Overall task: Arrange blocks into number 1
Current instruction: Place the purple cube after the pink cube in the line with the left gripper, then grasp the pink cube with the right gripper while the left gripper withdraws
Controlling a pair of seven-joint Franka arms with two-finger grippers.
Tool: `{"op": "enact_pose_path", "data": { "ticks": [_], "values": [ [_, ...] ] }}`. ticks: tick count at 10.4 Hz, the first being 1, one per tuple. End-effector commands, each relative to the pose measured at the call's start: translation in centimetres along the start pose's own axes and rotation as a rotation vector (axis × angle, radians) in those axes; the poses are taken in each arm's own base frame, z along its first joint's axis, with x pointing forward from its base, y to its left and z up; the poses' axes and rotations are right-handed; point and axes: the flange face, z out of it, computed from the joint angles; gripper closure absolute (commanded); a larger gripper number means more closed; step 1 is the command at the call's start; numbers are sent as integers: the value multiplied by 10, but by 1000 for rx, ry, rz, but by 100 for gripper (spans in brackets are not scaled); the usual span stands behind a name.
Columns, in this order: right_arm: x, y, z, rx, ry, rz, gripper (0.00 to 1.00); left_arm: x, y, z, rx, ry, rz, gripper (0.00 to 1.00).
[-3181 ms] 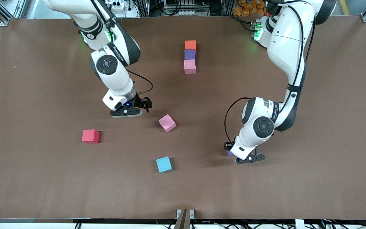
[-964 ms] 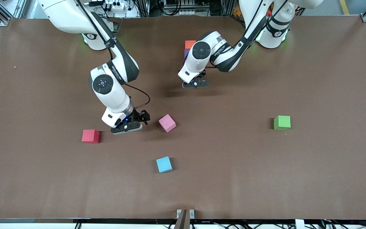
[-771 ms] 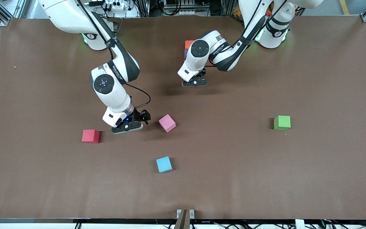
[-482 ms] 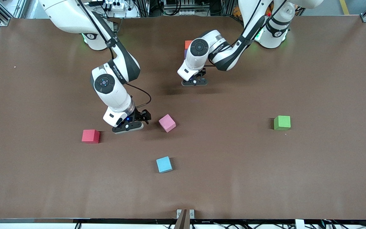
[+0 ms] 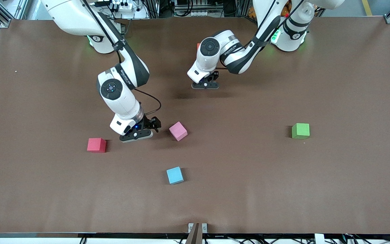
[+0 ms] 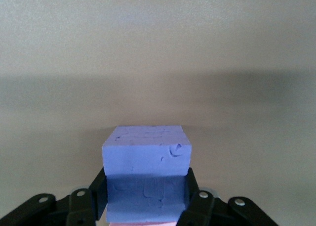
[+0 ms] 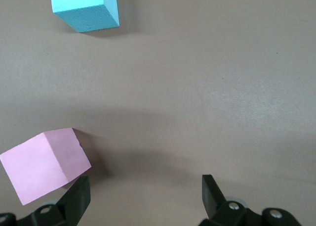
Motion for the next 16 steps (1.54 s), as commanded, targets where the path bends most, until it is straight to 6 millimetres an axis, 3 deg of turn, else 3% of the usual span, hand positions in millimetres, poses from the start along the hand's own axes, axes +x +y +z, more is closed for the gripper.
{"op": "enact_pose_path", "data": {
  "ticks": [1,4,5,7,9,11,13,14,16],
  "values": [
    [-4,3,-4,3,2,18,0,1,-2,1,6,27,1,0],
    [-10,1,-4,1,-5,11,0,19,8,-33,-46,71,-52,0],
    [-10,-1,-4,2,-3,8,0,24,13,-52,-65,94,-77,0],
    [-12,-14,-2,8,4,-12,0,40,-7,-111,-50,148,-124,0],
    [-16,-35,1,25,34,-45,0,71,-47,-169,-50,213,-207,0],
    [-20,-72,11,46,56,-103,0,109,-90,-209,-73,282,-297,0],
    [-9,-106,23,62,75,-157,0,148,-149,-239,-72,343,-391,0],
    [-9,-126,34,68,74,-184,0,167,-180,-255,-61,379,-399,0],
    [-13,-135,49,33,77,-258,0,198,-229,-294,-40,446,-294,0]
  ]
}}
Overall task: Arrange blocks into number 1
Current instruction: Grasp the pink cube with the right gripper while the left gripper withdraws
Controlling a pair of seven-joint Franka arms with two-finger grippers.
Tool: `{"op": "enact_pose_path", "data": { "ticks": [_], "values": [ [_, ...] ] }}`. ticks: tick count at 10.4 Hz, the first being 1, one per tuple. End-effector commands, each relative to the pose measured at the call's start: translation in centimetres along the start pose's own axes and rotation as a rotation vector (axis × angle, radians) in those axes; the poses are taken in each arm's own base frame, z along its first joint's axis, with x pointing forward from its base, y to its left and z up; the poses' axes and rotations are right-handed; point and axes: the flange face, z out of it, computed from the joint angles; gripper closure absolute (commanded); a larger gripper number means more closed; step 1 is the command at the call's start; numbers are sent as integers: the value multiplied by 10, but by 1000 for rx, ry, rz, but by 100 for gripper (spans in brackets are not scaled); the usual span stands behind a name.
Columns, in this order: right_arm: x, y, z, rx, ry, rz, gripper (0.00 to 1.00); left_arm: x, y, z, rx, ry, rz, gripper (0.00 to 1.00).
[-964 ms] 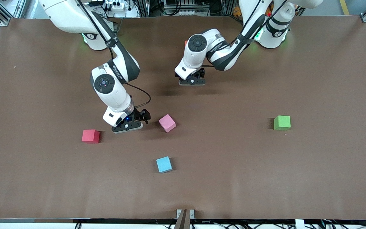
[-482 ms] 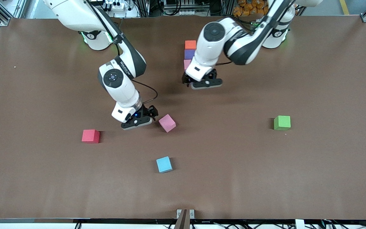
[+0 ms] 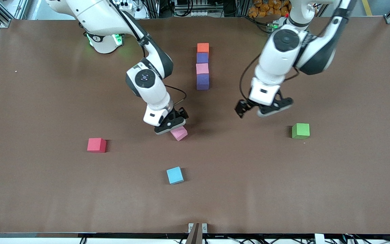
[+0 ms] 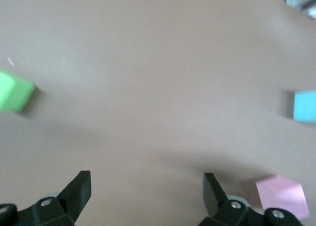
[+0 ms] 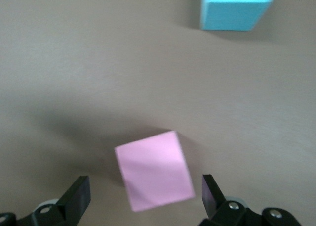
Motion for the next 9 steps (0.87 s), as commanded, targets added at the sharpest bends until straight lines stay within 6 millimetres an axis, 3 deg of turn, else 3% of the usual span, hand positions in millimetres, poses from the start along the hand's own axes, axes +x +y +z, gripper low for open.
{"op": "enact_pose_path", "data": {
  "ticks": [1,4,7,8,9],
  "values": [
    [6,-4,20,-48,10,-91,0,57,-36,-31,6,82,93,0],
    [1,-12,35,-58,-1,-131,0,113,-80,-64,54,104,176,0],
    [-3,-12,45,-60,-6,-137,0,145,-108,-115,122,35,183,0],
    [-3,-10,46,-61,-3,-134,12,154,-122,-128,142,12,184,0],
    [-2,-7,46,-62,-2,-115,34,154,-124,-141,144,-21,180,0]
  ]
}}
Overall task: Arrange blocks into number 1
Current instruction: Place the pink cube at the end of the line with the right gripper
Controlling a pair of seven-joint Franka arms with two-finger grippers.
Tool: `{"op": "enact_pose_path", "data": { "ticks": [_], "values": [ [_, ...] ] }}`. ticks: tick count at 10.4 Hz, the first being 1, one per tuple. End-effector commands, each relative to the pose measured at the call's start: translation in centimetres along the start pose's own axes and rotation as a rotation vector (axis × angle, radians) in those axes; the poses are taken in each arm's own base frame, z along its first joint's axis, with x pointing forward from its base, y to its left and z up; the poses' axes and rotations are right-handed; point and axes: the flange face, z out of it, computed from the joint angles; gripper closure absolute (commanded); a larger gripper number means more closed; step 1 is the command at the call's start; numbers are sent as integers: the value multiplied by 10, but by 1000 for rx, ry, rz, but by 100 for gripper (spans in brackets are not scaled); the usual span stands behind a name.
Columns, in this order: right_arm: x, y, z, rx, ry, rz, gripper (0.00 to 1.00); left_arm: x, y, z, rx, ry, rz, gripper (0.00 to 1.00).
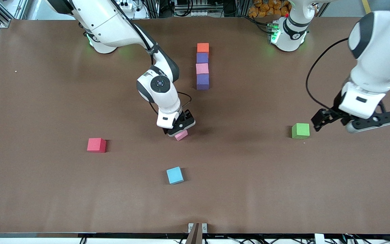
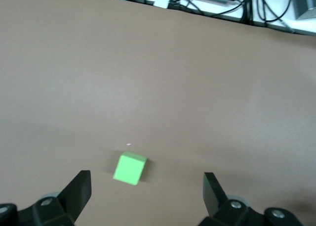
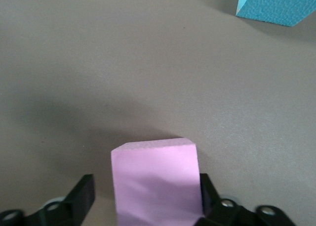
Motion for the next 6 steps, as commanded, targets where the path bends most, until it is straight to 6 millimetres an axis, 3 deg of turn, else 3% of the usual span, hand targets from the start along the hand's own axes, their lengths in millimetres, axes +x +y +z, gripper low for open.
{"op": "enact_pose_path", "data": {
  "ticks": [1,3,4,6],
  "values": [
    [5,3,2,-8,12,20,51,6,-18,-36,4,-58,-7,0],
    [5,5,0,-9,14,150,63,4,-28,-53,17,-93,-22,0],
    [2,5,1,-11,8,194,64,4,-38,-60,11,-97,-24,0],
    [-4,-1,-17,-11,13,334,64,0,-43,-69,10,-96,-30,0]
  ]
}}
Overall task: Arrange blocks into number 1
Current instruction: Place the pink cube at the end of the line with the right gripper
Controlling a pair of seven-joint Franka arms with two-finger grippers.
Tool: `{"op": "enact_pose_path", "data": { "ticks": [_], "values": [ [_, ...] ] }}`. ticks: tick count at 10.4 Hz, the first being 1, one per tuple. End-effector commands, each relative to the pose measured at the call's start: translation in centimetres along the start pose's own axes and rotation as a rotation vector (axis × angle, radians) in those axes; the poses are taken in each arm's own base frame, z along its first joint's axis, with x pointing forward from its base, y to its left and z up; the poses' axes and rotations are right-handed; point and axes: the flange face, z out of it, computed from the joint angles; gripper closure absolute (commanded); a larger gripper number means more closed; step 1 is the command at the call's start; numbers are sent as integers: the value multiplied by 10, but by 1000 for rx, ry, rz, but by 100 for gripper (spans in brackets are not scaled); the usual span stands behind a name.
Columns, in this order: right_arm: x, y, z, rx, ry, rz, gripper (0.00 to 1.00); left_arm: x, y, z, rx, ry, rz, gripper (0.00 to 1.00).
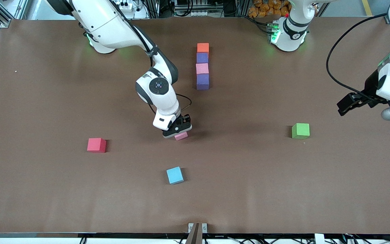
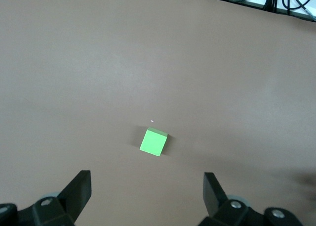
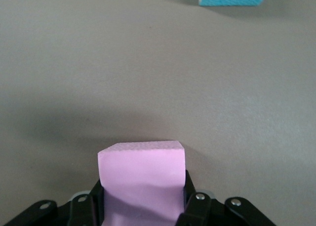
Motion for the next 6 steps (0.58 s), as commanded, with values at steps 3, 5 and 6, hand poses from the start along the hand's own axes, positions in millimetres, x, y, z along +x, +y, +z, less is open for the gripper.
{"op": "enact_pose_path", "data": {
  "ticks": [3,5,6],
  "values": [
    [-47,-46,-46,-5,-8,258,61,-8,-11,-14,-8,-34,5,0],
    [-74,-82,-46,-38,-50,344,60,-7,-15,-19,-10,-27,-3,0],
    [-84,-92,-45,-52,-64,358,60,-5,-19,-24,-13,-17,-10,0]
  ]
}}
